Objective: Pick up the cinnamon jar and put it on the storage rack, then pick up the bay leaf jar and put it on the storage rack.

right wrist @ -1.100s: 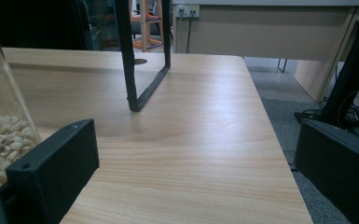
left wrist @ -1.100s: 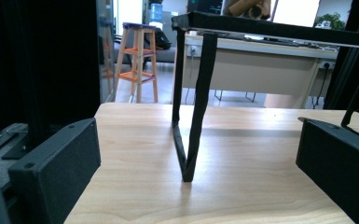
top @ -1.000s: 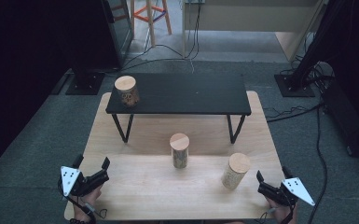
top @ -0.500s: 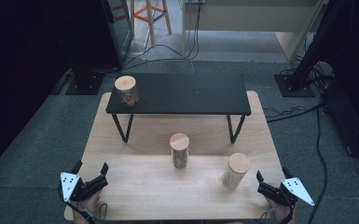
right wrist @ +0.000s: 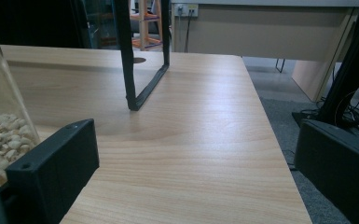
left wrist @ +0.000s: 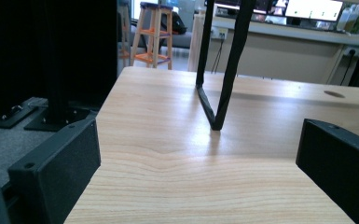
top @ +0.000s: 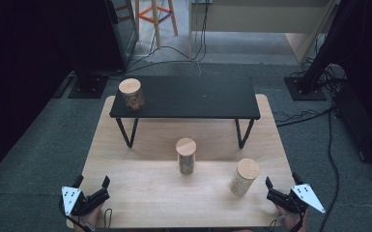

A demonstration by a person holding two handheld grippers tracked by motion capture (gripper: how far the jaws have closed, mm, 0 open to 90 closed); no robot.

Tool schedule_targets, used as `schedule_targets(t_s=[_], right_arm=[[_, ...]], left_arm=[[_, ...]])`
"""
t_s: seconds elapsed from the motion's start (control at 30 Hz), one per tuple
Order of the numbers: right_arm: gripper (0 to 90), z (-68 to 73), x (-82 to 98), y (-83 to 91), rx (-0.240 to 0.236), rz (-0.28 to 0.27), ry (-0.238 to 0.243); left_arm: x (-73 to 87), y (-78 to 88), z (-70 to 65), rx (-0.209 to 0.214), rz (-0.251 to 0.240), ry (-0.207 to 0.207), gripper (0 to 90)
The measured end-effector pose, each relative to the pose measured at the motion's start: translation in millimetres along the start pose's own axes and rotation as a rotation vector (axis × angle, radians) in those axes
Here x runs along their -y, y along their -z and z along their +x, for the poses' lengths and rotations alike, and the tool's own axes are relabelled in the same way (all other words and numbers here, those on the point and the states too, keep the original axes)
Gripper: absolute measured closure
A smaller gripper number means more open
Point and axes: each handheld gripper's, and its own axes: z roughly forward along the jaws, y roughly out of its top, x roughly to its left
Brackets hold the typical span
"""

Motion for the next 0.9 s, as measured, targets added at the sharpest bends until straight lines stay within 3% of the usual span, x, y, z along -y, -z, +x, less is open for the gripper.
schedule_targets(t_s=[0.6, 0.9], right_arm=[[0.0, 2.1, 0.0, 0.5, 0.003, -0.002, 0.015], [0.0, 6.0, -0.6, 3.4, 0.039, -0.017, 0.002]], left_arm=[[2.6, -3.4, 2.2, 0.015, 0.016, -0.005, 0.0], [4.0, -2.1, 3.4, 0.022, 0.008, -0.008, 0.0]])
